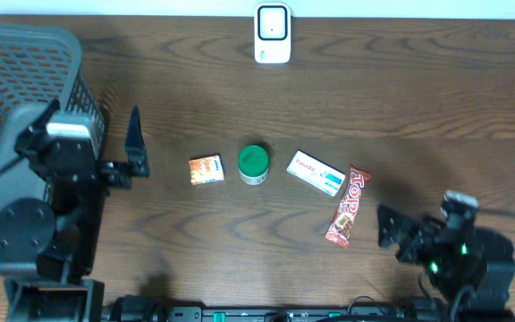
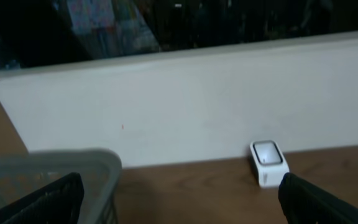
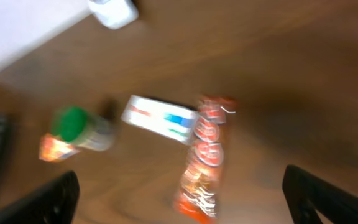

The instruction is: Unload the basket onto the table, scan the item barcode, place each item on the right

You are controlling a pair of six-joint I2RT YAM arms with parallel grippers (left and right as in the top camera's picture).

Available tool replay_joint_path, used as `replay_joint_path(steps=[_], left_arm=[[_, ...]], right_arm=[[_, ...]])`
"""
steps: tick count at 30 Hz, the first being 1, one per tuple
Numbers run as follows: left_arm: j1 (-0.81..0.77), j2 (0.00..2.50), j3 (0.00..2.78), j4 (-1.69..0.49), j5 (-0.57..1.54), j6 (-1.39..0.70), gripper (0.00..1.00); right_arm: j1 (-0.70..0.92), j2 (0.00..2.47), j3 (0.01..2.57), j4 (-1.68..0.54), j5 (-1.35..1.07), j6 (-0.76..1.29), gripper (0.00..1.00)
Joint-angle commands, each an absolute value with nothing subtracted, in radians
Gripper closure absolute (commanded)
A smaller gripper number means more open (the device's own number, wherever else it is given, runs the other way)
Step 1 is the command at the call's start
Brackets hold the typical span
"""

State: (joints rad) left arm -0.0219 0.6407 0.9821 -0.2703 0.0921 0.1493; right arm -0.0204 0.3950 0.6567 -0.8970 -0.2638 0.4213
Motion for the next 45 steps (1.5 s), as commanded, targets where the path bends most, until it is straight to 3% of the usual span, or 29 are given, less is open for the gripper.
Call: replay_joint_path(steps=[1,3,7,10,14,16,24,34,40,45], left_arm=[[-0.009,0.564,0.932,-0.26,0.139,0.113,0.01],[-0.009,0.537,0.931,-0.26,0.139,0.093,0.01],[-0.009,0.497,0.93,-0.264,0.14,0.065,0.01],[-0.009,0.486,0.929,-0.275,0.139,0.065,0.01],[-0.009,0.481,0.919,-0.275,0.139,0.065,0.01],[-0.009,0.481,0.913,-0.274,0.139,0.065,0.01],[-0.009,0.477,0.887,-0.275,0.139,0.065,0.01],[-0.01,0.422,0.887,-0.275,0.139,0.065,0.01],[-0.012,0.397,0.887,-0.276,0.139,0.065,0.01],[-0.012,0.397,0.887,-0.276,0.139,0.066,0.01]], right_arm=[[-0.026,0.501,0.659,-0.796,-0.528,0.486,0.01],[-0.025,0.552,0.659,-0.74,-0.624,0.492,0.01],[-0.005,0.662,0.659,-0.764,-0.544,0.548,0.01],[0.055,0.755,0.659,-0.822,-0.368,0.559,0.27],[0.194,0.886,0.659,-0.81,-0.269,0.643,0.29],[0.297,0.955,0.659,-0.792,-0.201,0.72,0.37],[0.607,1.253,0.708,-0.783,0.037,1.085,0.35],[0.617,1.605,1.044,-1.024,0.171,1.083,0.4],[0.615,1.729,1.056,-1.091,0.172,1.084,0.48],[0.615,1.748,1.056,-1.088,0.175,1.084,0.47]])
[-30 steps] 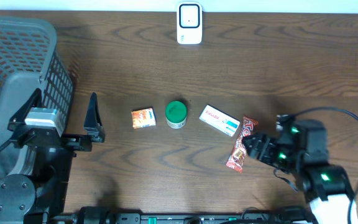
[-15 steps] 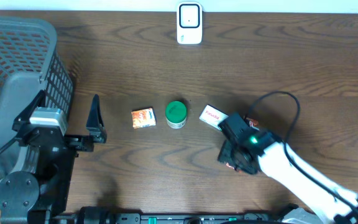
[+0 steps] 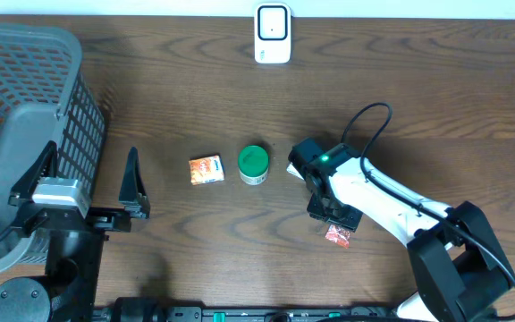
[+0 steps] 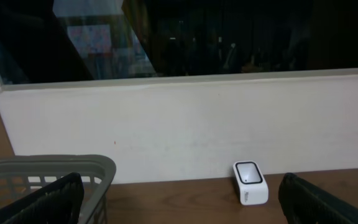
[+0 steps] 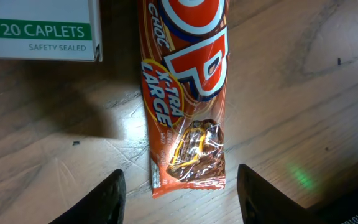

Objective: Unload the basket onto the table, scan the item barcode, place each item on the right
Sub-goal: 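Lower the right gripper onto the Top bar and grasp it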

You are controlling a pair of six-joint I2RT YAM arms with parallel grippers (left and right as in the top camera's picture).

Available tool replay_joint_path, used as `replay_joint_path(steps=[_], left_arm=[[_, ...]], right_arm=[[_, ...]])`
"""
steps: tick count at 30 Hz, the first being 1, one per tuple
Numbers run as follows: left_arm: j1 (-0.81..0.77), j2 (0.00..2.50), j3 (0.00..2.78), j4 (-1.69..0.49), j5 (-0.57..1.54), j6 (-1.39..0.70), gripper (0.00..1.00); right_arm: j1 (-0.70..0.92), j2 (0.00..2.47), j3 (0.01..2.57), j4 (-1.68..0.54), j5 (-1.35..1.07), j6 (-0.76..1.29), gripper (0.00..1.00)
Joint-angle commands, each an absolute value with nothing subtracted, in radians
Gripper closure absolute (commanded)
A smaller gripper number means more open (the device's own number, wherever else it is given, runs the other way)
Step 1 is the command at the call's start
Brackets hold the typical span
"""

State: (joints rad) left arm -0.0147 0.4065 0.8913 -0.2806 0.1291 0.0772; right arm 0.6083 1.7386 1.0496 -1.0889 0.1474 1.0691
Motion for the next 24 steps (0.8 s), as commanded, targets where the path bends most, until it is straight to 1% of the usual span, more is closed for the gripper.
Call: replay_joint_path(steps=[1,9,18,22,24], left_arm=[[-0.012,0.397,0.887,-0.276,0.139,0.065,0.01],[-0.012,0.381,0.887,-0.276,0.139,0.065,0.01],[-0.012,0.359,0.887,-0.287,0.139,0.065,0.01],[-0.012,0.359,0.887,-0.287,0.139,0.065,0.01],[-0.012,0.359,0.887,-0.287,0.139,0.065,0.01]], right_arm=[[0.615,1.748,1.054,-1.085,0.179,1.084,0.47],[0.616,1.766,1.034,-1.061,0.213,1.084,0.47],[0.617,1.856,1.033,-1.052,0.193,1.084,0.48],[0.617,1.895,1.033,-1.031,0.181,1.084,0.51],[0.617,1.913,1.033,-1.028,0.178,1.084,0.55]])
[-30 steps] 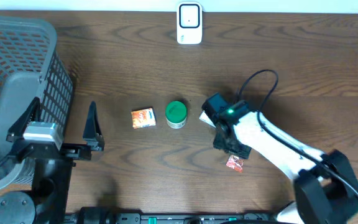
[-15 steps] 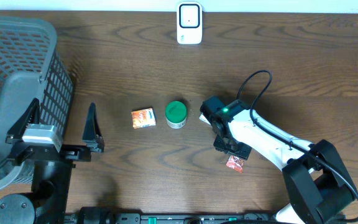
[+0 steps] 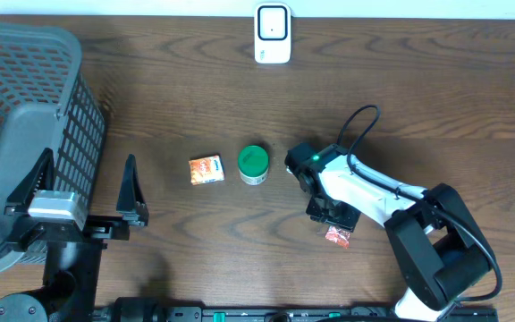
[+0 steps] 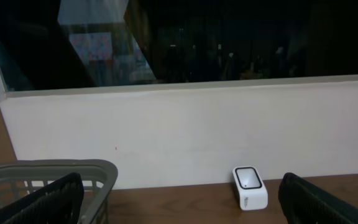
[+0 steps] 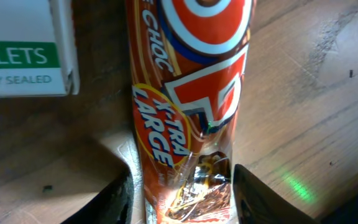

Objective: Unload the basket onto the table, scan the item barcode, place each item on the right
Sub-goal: 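Lower the right gripper onto the Top bar and grasp it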

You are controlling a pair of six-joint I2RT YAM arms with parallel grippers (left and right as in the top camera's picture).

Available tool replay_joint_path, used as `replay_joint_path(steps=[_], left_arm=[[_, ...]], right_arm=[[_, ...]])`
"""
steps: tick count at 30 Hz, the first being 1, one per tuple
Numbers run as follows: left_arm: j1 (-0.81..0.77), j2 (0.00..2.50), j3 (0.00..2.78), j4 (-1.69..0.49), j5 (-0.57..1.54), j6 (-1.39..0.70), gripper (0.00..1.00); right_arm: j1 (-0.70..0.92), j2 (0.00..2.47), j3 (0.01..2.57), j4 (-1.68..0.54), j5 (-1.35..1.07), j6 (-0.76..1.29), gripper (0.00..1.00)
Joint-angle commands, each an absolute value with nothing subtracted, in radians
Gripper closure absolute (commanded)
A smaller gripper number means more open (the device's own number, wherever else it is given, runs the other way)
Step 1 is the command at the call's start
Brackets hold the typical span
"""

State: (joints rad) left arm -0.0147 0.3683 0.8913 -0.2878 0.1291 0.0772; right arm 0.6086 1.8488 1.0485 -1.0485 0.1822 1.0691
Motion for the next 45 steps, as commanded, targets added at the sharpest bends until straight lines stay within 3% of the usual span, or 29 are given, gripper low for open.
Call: replay_joint_path(steps=[1,3,9,15,22,33,38,45], left_arm=[[-0.012,0.359,0.887,-0.287,0.139,0.065,0.01],[-0.012,0.359,0.887,-0.287,0.139,0.066,0.01],[-0.012,0.359,0.887,-0.292,0.139,0.066,0.01],[-0.012,0.359,0.887,-0.295,0.139,0.066,0.01],[-0.012,0.359,0.887,-0.334,0.139,0.066,0.01],[-0.012,0.359,0.887,-0.344,0.139,0.066,0.01],[-0.012,0.359,0.887,-0.357,0.139,0.066,0.01],[-0.012,0.359,0.887,-0.361,0.139,0.066,0.01]], right_arm=[[0.617,1.918,1.033,-1.028,0.177,1.084,0.59],[0.617,1.926,1.033,-1.028,0.175,1.084,0.65],[0.617,1.927,1.033,-1.008,0.152,1.084,0.98],[0.617,1.926,1.034,-1.01,0.113,1.073,0.99],[0.6,1.873,1.047,-1.01,-0.068,0.871,0.99],[0.511,1.513,1.048,-1.063,-0.462,0.587,0.99],[0.443,1.381,1.047,-1.131,-0.739,0.363,0.99],[0.406,1.422,1.029,-1.107,-0.997,0.013,0.99]])
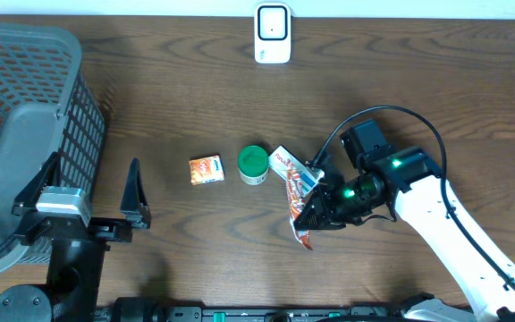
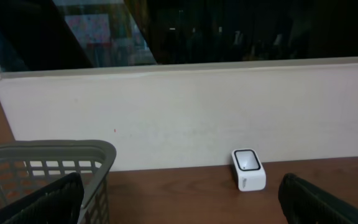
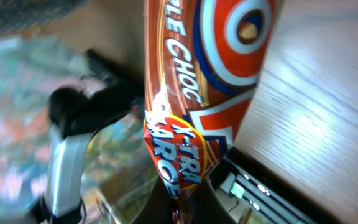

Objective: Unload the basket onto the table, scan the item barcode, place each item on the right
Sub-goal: 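Lower the right gripper onto the Top bar and grasp it, then lift the Top bar with the right gripper and rotate it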

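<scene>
The orange chocolate bar (image 1: 300, 213) hangs above the table, tilted, in front of the white medicine box (image 1: 293, 167). My right gripper (image 1: 316, 213) is shut on it. In the right wrist view the bar (image 3: 204, 93) fills the middle, its lower end pinched by the right gripper (image 3: 188, 208). The white barcode scanner (image 1: 273, 33) stands at the far edge, also in the left wrist view as a scanner (image 2: 248, 168). My left gripper (image 2: 179, 208) is open and holds nothing, near the left front of the table, with one of its fingers (image 1: 135, 192) showing from overhead.
A grey mesh basket (image 1: 25, 107) fills the left side. A green-lidded jar (image 1: 253, 164) and a small orange box (image 1: 206, 169) lie left of the medicine box. A white wall (image 2: 185, 112) rises behind the scanner.
My right gripper was down around the bar's end on the table; now it is shut on the bar and holds it off the table. The medicine box has shifted left toward the jar.
At first the right arm was at the front right corner and the bar lay beside the medicine box. Then the right gripper stood open over the bar, then lower around its end. Now it holds the bar up. The left arm stayed put.
</scene>
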You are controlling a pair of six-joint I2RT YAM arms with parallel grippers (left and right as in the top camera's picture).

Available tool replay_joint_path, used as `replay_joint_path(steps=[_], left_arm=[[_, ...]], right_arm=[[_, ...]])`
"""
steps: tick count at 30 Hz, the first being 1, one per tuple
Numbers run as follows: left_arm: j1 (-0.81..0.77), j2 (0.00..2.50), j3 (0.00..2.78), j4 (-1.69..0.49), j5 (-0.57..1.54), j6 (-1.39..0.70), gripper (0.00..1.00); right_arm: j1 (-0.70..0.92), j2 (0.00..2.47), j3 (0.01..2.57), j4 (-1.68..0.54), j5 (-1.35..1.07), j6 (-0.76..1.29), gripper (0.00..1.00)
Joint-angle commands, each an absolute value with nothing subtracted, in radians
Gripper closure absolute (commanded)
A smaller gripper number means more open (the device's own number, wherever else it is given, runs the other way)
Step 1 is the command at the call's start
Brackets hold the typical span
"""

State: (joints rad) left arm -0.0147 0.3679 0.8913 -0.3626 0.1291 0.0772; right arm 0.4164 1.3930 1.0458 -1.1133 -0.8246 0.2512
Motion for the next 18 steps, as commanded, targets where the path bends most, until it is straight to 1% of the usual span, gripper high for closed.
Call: replay_joint_path(steps=[1,2,7,11,15,18], left_arm=[[-0.012,0.359,0.887,-0.361,0.139,0.066,0.01],[-0.012,0.359,0.887,-0.361,0.139,0.066,0.01],[-0.012,0.359,0.887,-0.362,0.139,0.066,0.01],[-0.012,0.359,0.887,-0.362,0.139,0.066,0.01],[-0.012,0.359,0.887,-0.362,0.139,0.065,0.01],[-0.012,0.359,0.887,-0.362,0.139,0.066,0.01]], right_arm=[[0.406,1.436,1.023,-1.109,-1.019,-0.038,0.99],[0.406,1.457,1.013,-1.112,-1.049,-0.096,0.99],[0.405,1.566,0.931,-1.1,-1.108,-0.216,0.99],[0.406,1.705,0.862,-1.089,-1.18,-0.363,0.99],[0.405,1.838,0.85,-1.084,-1.168,-0.401,0.99],[0.405,1.911,0.85,-1.062,-1.118,-0.387,0.99]])
